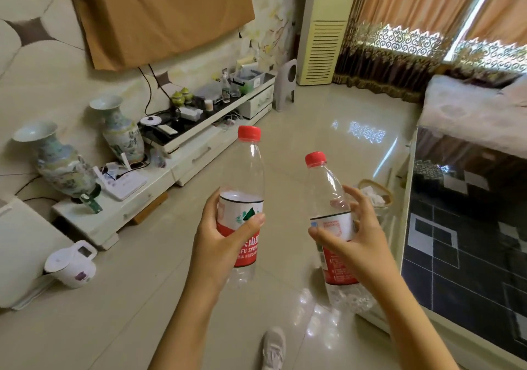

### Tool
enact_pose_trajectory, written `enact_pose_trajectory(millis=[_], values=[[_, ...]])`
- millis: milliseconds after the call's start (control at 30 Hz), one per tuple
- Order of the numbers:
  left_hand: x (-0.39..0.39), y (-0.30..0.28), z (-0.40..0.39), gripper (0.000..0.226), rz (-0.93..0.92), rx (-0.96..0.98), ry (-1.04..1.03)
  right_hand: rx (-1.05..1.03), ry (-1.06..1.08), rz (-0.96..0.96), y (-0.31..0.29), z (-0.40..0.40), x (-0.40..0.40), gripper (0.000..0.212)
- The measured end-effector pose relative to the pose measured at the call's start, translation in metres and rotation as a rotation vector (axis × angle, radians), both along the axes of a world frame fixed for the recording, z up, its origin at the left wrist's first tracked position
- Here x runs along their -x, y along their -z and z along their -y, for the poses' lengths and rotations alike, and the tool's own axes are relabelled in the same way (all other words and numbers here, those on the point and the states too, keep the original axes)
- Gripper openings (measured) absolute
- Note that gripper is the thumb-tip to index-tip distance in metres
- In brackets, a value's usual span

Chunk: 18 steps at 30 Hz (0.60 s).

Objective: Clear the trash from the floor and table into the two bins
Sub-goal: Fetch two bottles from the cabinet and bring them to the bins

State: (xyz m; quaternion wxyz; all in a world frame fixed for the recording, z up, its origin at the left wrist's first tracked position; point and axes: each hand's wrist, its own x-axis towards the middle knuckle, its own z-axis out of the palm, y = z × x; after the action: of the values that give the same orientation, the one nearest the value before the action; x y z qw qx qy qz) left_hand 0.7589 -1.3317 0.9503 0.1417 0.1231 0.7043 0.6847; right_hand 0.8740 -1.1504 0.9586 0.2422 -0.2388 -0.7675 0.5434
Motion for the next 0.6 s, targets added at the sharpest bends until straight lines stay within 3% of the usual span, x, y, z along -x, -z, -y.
enact_pose_trajectory(millis=[400,600], values=[[0.168,0.002,-0.175,0.072,-0.018,0.07,0.144,0.034,0.009,0.027,0.011,-0.168,0.166,0.08],[0.235,0.023,-0.272,0.086,0.037,0.085,0.319,0.078,0.16,0.091,0.034,-0.247,0.201,0.084]])
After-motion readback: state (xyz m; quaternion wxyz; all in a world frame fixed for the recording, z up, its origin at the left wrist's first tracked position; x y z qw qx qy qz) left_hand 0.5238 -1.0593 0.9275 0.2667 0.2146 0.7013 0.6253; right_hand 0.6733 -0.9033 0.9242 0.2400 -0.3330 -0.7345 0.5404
